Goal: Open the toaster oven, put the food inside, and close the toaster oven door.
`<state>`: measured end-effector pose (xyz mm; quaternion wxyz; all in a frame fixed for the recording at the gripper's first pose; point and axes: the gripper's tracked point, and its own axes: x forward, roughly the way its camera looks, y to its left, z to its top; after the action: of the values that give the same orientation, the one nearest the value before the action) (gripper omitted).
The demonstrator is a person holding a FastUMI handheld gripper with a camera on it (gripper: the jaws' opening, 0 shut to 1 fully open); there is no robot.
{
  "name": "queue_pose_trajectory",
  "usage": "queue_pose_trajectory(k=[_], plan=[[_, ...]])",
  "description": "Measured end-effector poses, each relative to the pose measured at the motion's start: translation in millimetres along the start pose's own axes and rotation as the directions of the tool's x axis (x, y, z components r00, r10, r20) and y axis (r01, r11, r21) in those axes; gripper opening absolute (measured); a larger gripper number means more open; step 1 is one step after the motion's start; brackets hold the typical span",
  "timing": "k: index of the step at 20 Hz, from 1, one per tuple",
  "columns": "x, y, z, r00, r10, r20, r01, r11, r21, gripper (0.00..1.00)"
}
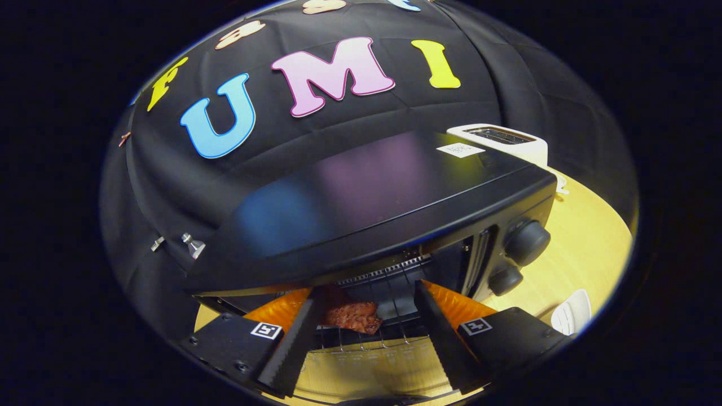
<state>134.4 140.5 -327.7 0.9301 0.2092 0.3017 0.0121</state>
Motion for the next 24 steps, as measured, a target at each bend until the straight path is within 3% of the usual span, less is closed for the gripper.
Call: queue_pose_trajectory(k=[4, 11, 17, 24], plan=[[-24, -8, 3, 1.0, 0.0, 0.005, 0.0, 0.998, -0.055, 0.98], [-94, 13, -1, 0.996, 0.084, 0.0, -0.084, 0.99, -0.115, 0.98], [-149, 29, -22, 0.985, 0.156, -0.077, -0.167, 0.972, -0.164, 0.98], [-176, 23, -87, 0.965, 0.11, -0.238, -0.167, 0.957, -0.236, 0.99]])
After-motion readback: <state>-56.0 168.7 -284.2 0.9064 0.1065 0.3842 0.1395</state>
